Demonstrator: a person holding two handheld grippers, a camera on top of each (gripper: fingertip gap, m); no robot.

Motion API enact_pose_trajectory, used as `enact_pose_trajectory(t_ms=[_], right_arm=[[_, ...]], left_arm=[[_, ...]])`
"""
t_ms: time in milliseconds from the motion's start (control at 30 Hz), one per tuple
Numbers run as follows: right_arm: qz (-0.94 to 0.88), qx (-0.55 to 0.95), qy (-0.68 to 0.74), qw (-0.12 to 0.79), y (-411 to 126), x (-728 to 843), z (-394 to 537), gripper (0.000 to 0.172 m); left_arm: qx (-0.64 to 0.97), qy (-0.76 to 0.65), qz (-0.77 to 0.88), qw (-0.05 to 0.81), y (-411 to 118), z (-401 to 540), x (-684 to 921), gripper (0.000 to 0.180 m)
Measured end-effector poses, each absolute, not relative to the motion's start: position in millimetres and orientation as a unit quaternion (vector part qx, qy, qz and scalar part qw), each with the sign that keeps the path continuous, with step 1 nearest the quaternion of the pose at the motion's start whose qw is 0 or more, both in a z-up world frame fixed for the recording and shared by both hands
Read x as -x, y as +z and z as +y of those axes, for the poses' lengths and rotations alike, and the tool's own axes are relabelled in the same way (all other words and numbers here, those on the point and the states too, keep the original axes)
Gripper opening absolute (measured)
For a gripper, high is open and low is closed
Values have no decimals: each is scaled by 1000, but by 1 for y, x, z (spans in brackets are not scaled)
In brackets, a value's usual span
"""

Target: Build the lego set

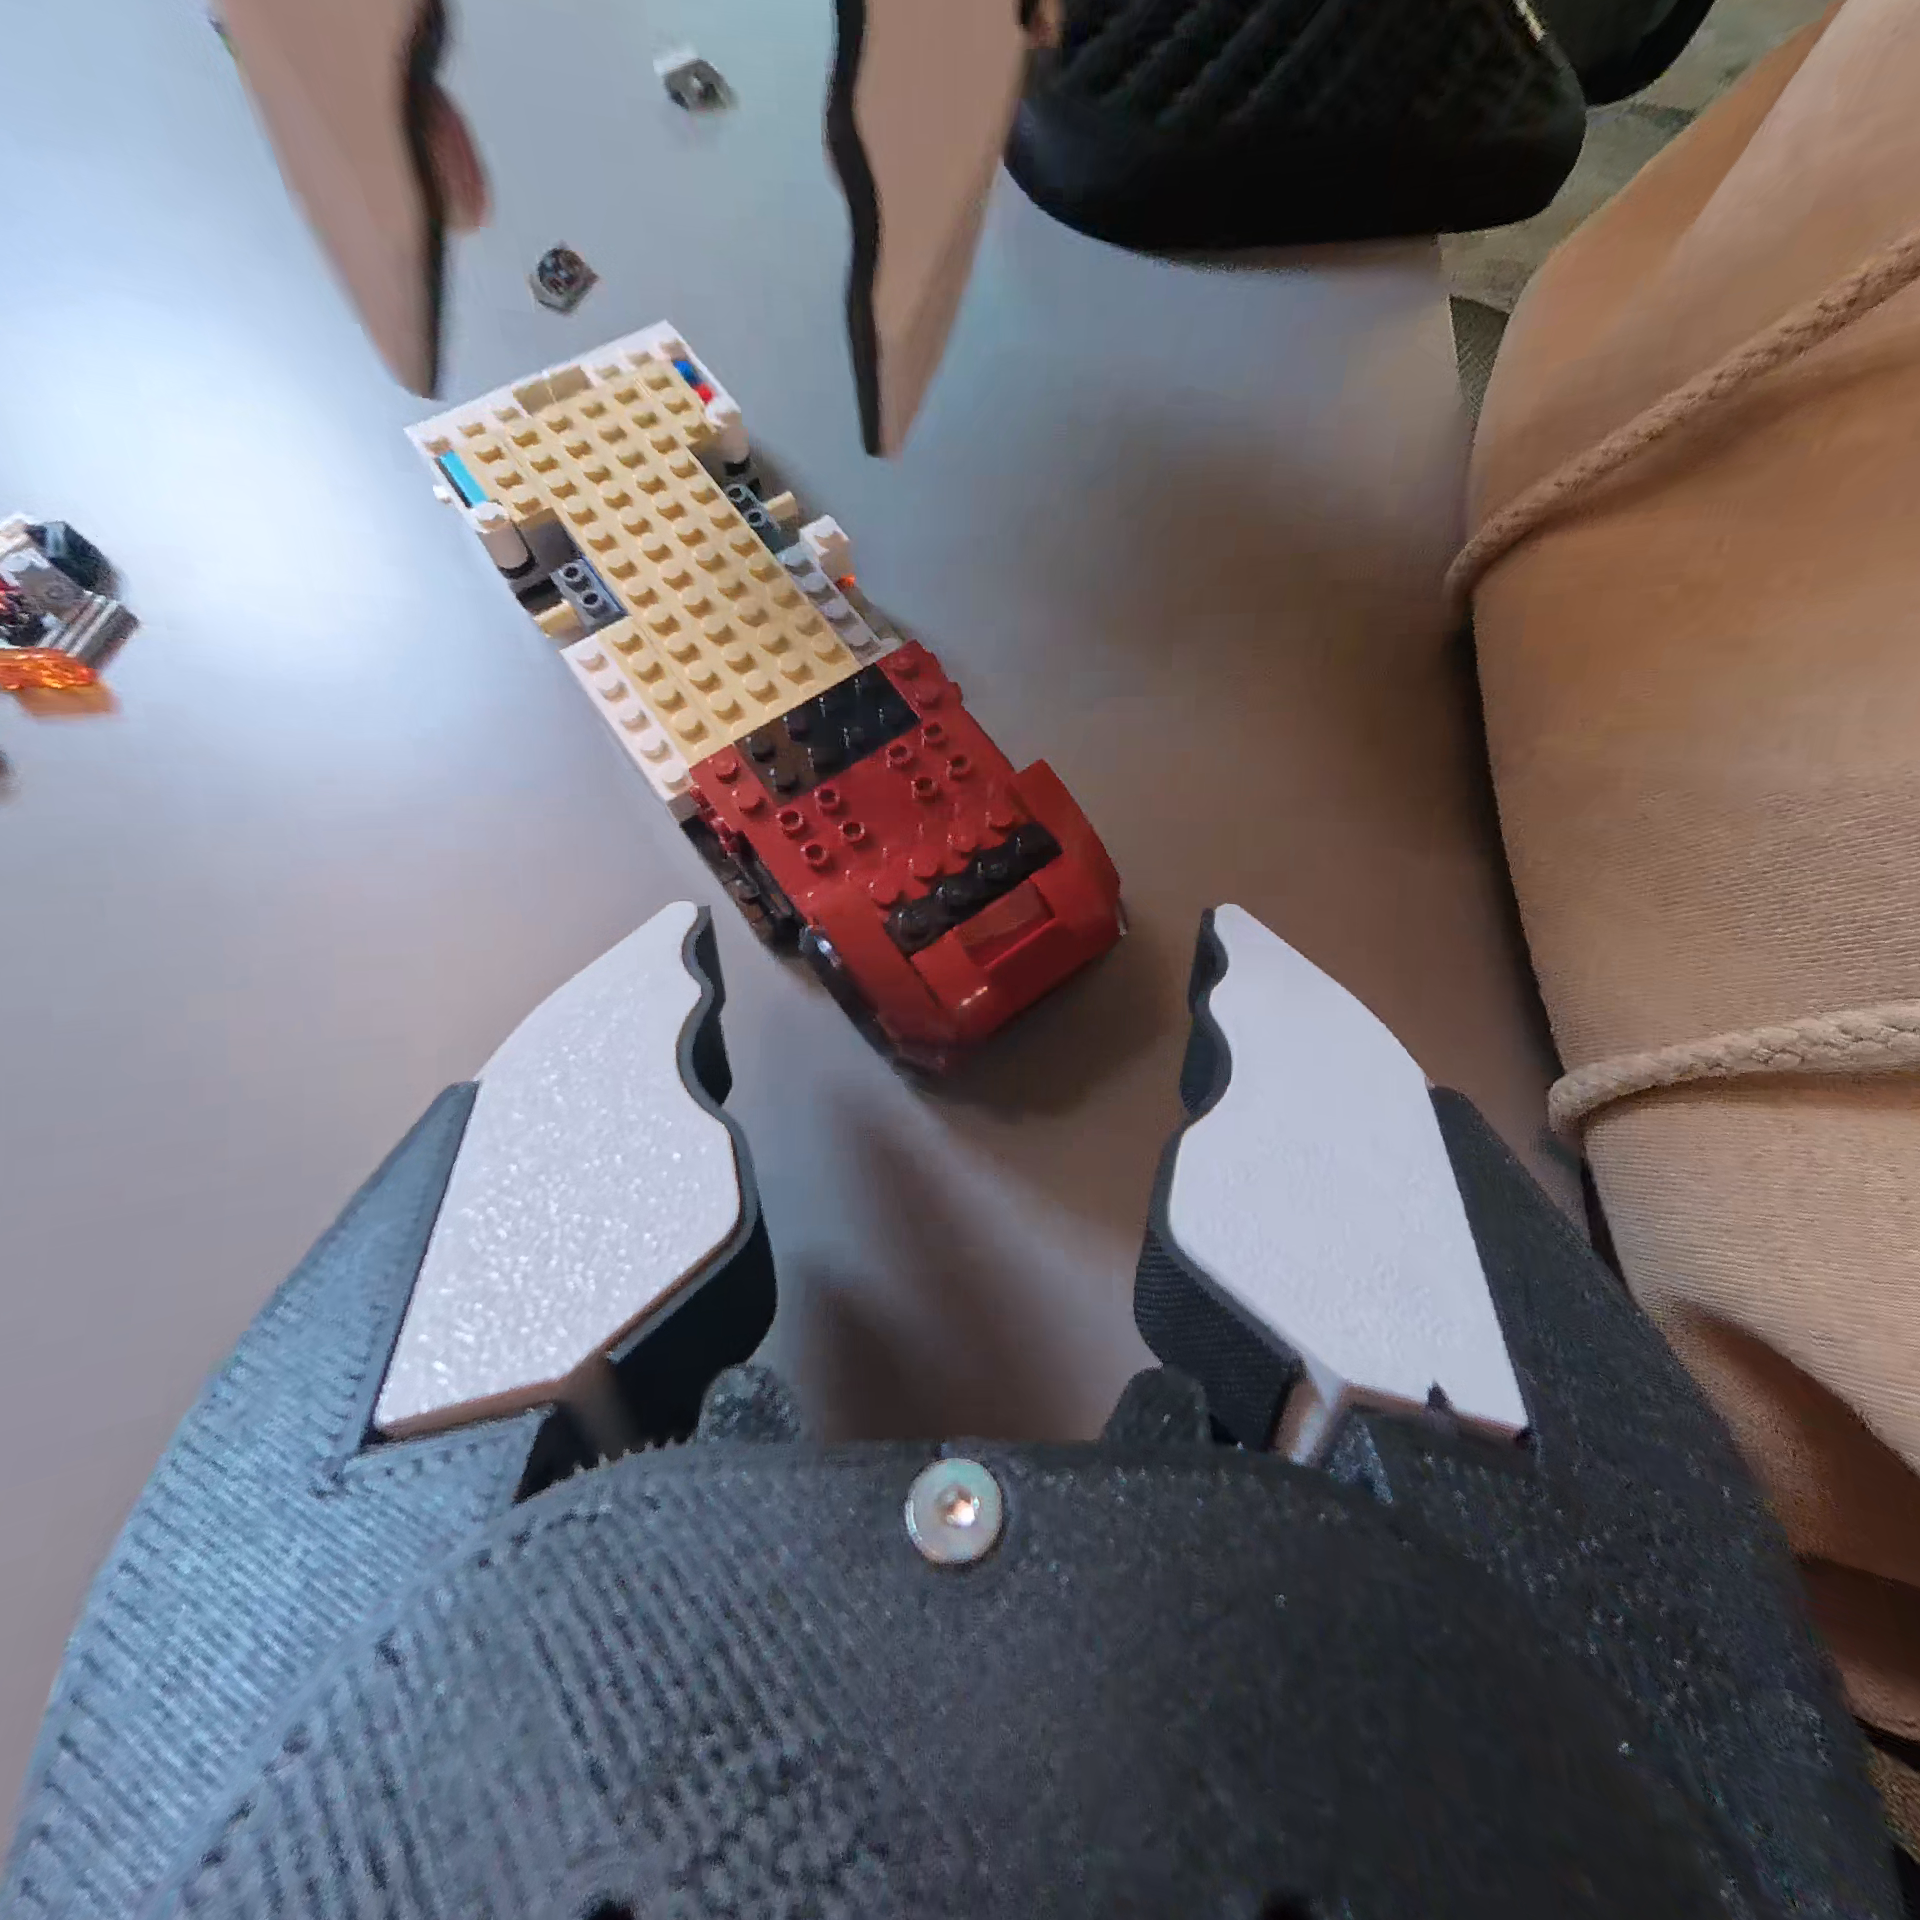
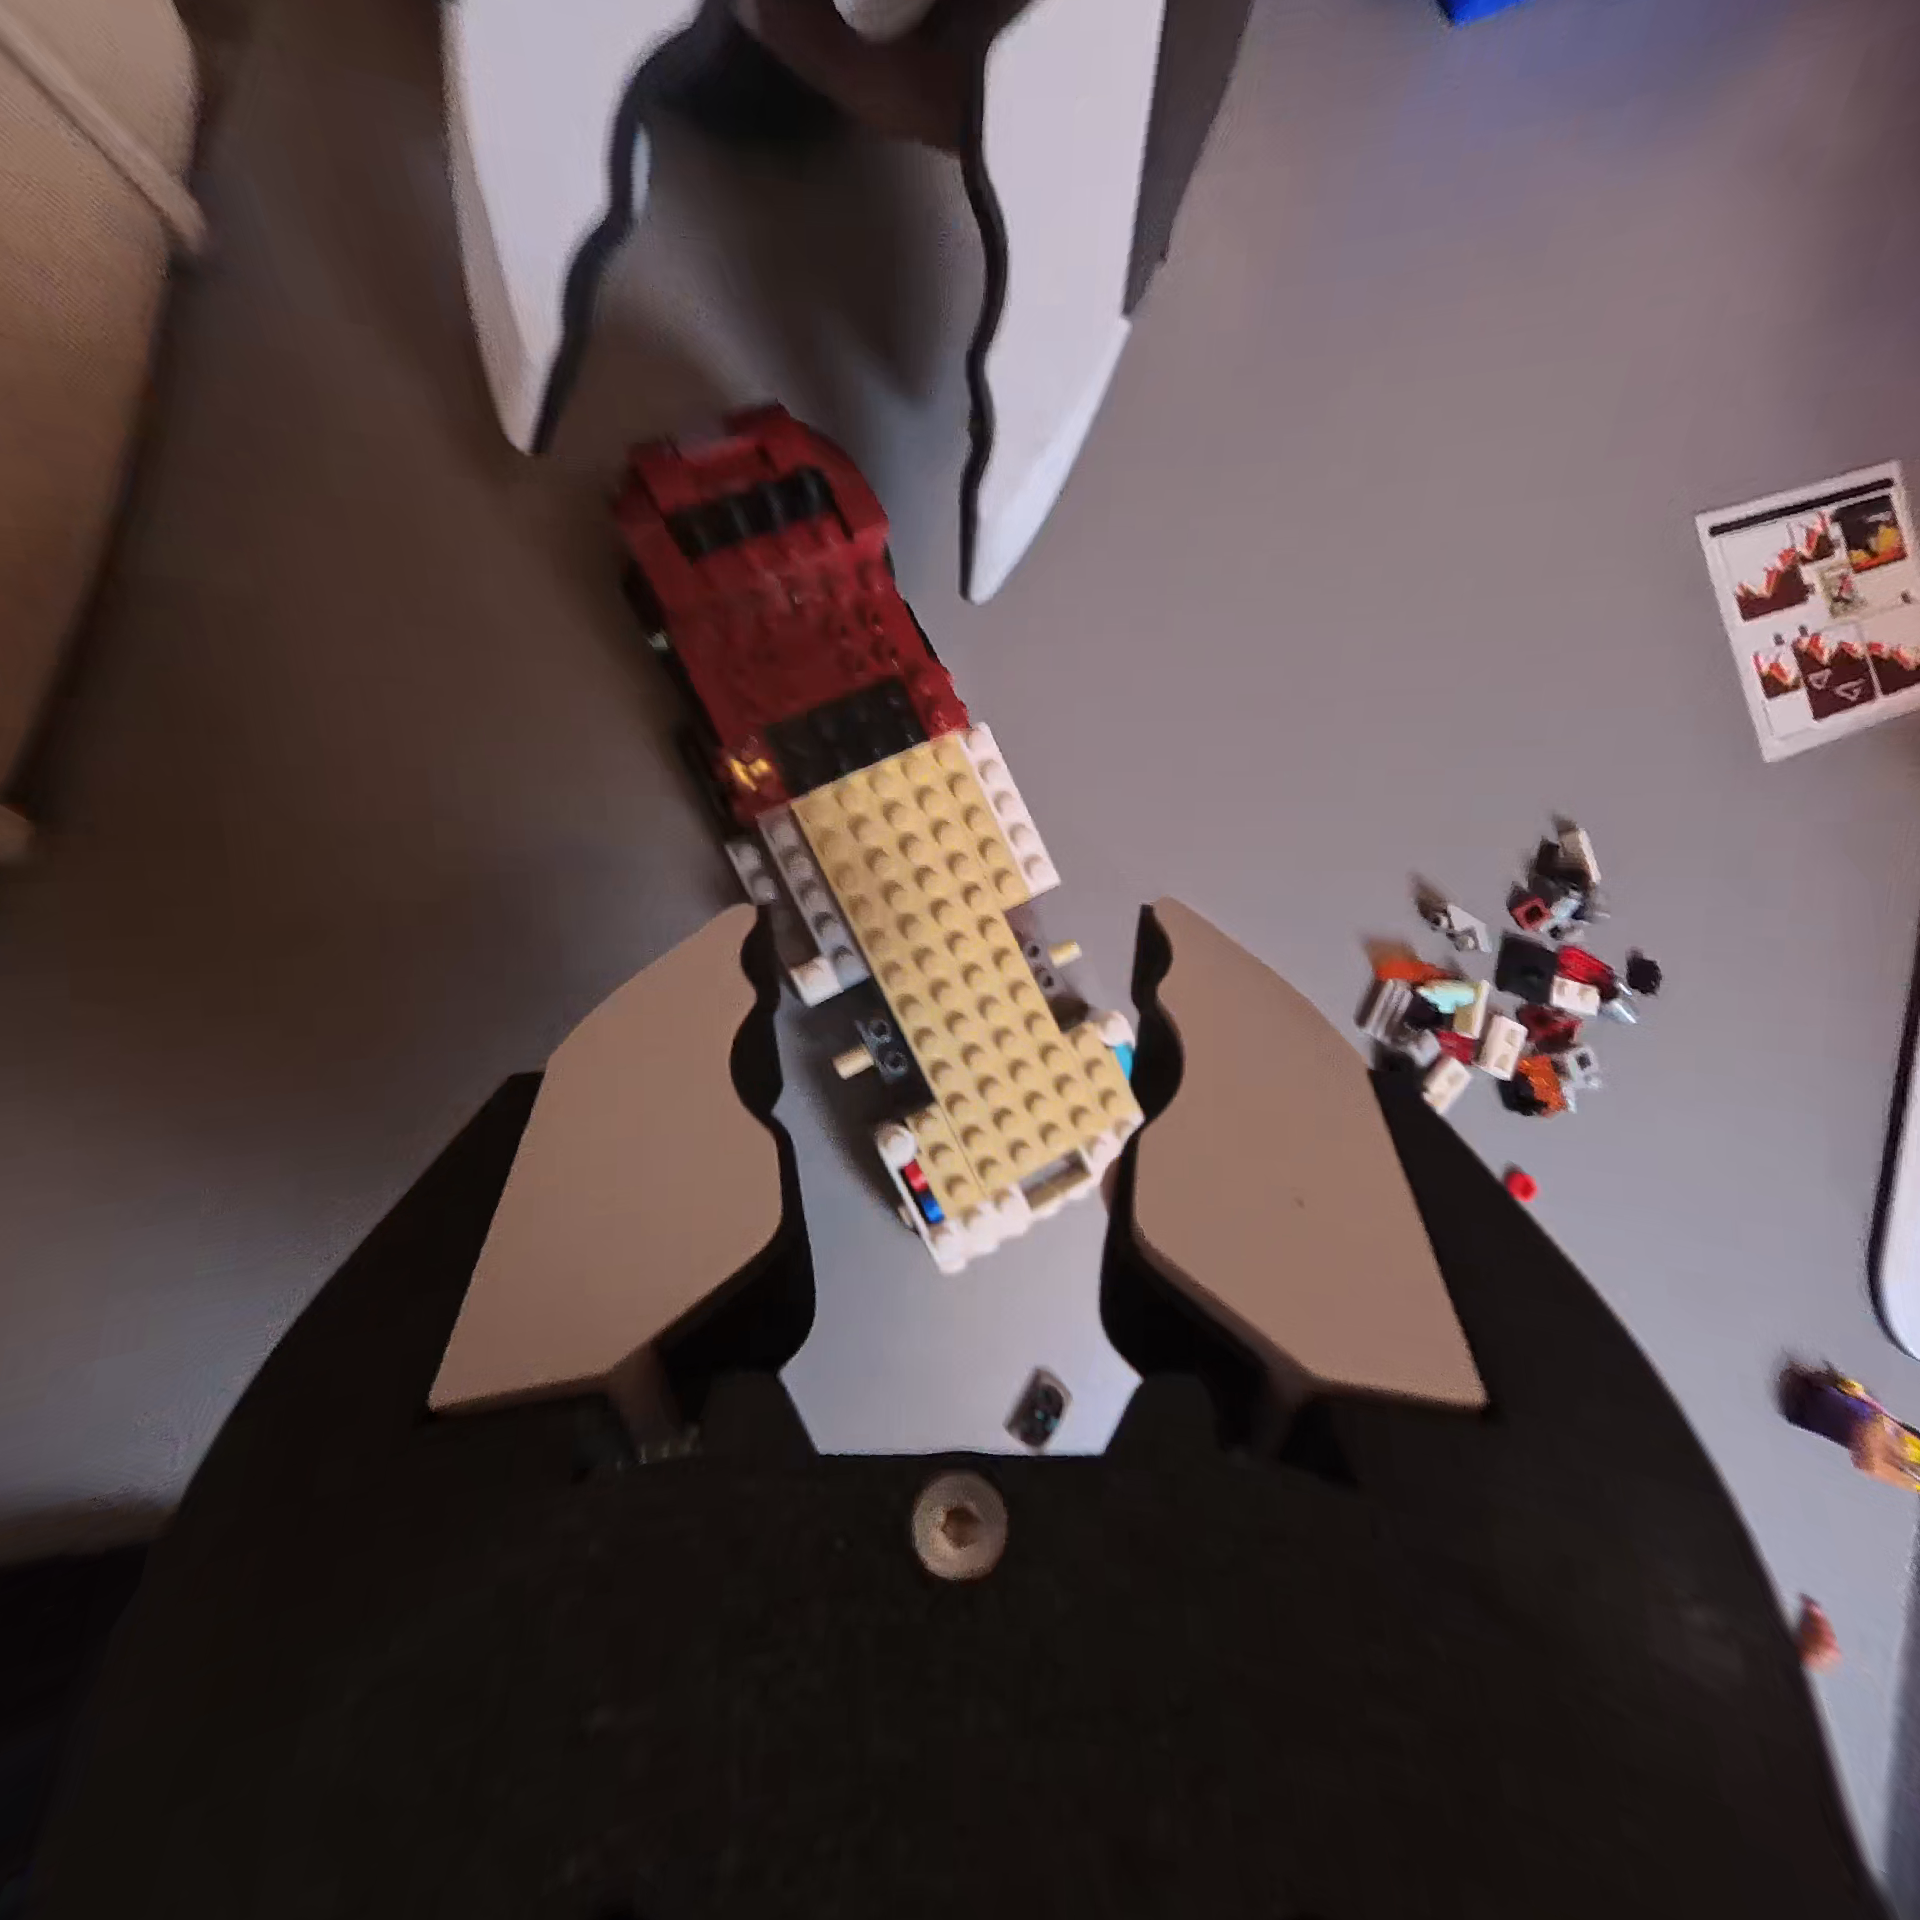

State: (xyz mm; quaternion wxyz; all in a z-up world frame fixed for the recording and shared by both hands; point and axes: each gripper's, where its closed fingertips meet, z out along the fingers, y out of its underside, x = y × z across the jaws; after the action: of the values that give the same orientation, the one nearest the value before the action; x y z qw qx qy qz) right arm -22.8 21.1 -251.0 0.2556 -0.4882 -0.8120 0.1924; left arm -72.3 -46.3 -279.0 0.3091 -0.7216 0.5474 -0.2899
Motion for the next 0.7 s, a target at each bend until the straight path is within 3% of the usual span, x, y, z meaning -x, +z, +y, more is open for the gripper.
enact_pose_trajectory(t_ms=[100, 233, 433, 567, 700], right_arm=[[-834, 490, 140, 211, -269, 17, 43, 76], [-837, 514, 126, 141, -291, 4, 51, 71], [-820, 541, 141, 122, -292, -17, 36, 54], [-800, 558, 186, 120, -285, -28, 20, 51], [-766, 591, 212, 138, -273, -40, 25, 53]], left_arm=[[722, -269, 561, 304, -288, -46, 68, 84], [720, -264, 562, 310, -291, -39, 74, 72], [762, -188, 487, 383, -286, 11, 110, 49], [781, -149, 448, 408, -284, 31, 128, 47], [765, -194, 466, 399, -281, 16, 114, 47]])
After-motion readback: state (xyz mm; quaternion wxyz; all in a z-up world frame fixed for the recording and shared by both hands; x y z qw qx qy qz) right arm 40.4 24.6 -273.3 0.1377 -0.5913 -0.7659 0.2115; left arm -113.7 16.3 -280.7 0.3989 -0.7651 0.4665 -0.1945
